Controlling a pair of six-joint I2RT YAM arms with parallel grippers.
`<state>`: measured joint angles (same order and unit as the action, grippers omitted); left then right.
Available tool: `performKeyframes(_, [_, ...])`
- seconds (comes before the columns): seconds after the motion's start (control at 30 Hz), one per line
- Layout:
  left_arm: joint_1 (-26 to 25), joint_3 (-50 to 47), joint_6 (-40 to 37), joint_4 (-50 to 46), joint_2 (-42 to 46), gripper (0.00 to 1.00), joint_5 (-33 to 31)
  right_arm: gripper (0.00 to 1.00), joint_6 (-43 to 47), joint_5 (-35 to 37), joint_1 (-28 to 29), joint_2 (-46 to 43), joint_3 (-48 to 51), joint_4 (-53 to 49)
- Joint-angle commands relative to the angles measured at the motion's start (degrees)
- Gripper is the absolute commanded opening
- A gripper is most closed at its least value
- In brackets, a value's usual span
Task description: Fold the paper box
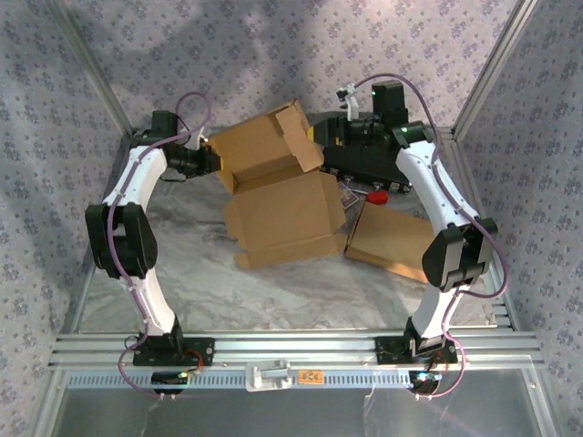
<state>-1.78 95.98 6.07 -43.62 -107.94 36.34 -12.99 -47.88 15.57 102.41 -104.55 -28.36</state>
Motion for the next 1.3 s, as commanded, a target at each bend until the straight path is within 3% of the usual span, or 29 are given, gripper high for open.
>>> performKeyframes(0.0, [-0.6,2.7,0.3,-1.7,-0.5,0.00,0.2,0.57,3.4,5.3,0.9,-1.6,-2.2,-2.4])
performKeyframes(0.43, [-0.8,3.1,0.5,-2.4,-0.6,0.00,-1.6,0.59,4.9,7.4,2.7,-3.2,-2.0,-2.2])
performKeyframes(0.63, [-1.0,3.7,0.3,-3.0,-0.7,0.00,-1.7,0.58,8.2,12.5,4.4,-0.2,-6.0,-8.2])
performKeyframes(0.87, [-1.6,4.1,0.2,-3.6,-0.5,0.00,-3.0,0.55,10.7,28.0,9.0,3.5,-11.0,-12.5])
performKeyframes(1.13, [-2.0,4.1,0.1,-4.1,-0.3,0.00,-4.0,0.54,13.8,55.0,17.0,8.1,-16.4,-17.6])
performKeyframes(1.27, [-2.1,4.2,0.1,-4.4,-0.2,0.00,-4.5,0.47,14.2,65.6,19.8,11.5,-21.0,-21.0])
